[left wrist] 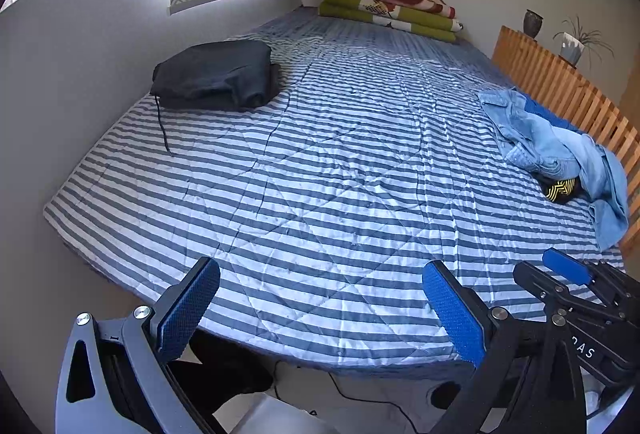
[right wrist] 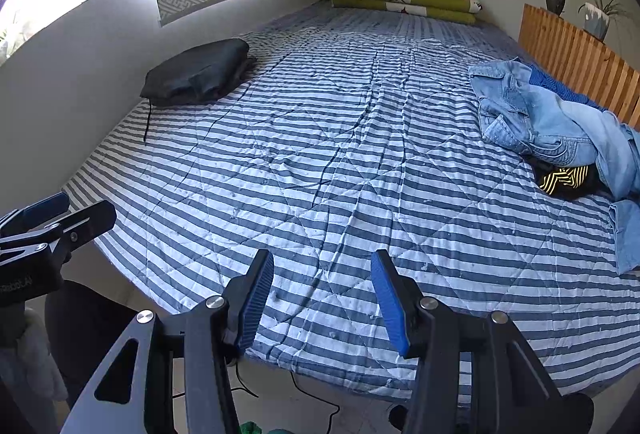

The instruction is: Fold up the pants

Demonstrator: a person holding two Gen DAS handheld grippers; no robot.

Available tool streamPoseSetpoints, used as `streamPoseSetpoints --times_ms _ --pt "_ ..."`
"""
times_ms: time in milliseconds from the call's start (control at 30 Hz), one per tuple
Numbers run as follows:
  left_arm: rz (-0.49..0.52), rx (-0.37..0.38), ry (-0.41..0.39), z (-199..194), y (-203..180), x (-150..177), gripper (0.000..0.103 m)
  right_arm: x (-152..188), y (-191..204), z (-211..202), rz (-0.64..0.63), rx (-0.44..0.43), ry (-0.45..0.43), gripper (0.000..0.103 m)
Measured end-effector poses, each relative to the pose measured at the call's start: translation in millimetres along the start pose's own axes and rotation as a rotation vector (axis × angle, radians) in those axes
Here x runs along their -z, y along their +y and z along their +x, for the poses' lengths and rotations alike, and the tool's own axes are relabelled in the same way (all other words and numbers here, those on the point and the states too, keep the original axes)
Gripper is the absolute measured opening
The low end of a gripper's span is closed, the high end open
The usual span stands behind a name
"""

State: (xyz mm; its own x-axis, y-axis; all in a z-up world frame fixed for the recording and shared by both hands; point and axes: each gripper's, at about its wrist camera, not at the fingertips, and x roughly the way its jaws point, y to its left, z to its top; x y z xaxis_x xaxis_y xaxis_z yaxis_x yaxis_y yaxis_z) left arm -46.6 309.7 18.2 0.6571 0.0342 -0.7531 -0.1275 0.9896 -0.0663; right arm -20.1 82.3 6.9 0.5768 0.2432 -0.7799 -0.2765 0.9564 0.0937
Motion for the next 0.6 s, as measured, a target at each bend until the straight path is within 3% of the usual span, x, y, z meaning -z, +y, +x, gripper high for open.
streamPoseSetpoints --times_ms 600 --pt "0.012 0.026 0.032 17.4 -1.3 1.7 0.103 1.8 -2.8 10.9 0.012 0.005 0.021 0.047"
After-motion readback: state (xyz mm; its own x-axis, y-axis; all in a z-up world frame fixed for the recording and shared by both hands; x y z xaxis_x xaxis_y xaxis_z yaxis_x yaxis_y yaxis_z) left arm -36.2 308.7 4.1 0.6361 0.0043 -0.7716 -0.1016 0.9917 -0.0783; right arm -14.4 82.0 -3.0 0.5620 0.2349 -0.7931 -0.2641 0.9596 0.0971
